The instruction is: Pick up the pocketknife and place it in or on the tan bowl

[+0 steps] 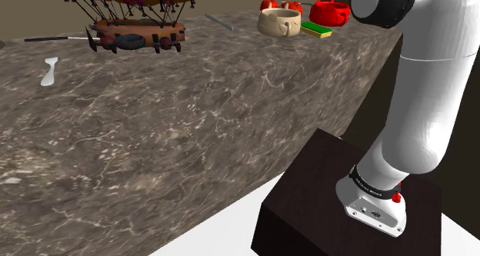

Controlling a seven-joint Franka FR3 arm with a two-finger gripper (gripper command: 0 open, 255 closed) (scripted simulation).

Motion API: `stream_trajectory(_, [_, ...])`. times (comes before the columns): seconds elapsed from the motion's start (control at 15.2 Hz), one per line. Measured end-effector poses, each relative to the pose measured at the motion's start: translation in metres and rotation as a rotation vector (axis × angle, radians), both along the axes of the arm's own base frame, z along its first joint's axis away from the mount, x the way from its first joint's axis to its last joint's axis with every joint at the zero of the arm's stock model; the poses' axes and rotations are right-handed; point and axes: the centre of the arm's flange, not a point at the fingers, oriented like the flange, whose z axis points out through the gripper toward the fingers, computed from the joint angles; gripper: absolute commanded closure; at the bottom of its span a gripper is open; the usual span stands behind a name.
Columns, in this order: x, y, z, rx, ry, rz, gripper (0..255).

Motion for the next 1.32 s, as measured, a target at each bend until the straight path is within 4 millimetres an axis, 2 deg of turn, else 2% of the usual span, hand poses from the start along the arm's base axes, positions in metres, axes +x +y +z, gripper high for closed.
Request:
stream_trajectory(0.13, [0.003,-0.015,-0.002,0.001,0.002,0.002,255])
stream_trajectory(0.33, [0.003,-0.02,-0.017,0.002,0.003,0.005,255])
stream_trajectory(0.99, [0.005,-0.019,-0.07,0.001,0.002,0.005,255])
stream_trajectory(1.32, [0.005,-0.02,-0.077,0.0,0.002,0.005,255])
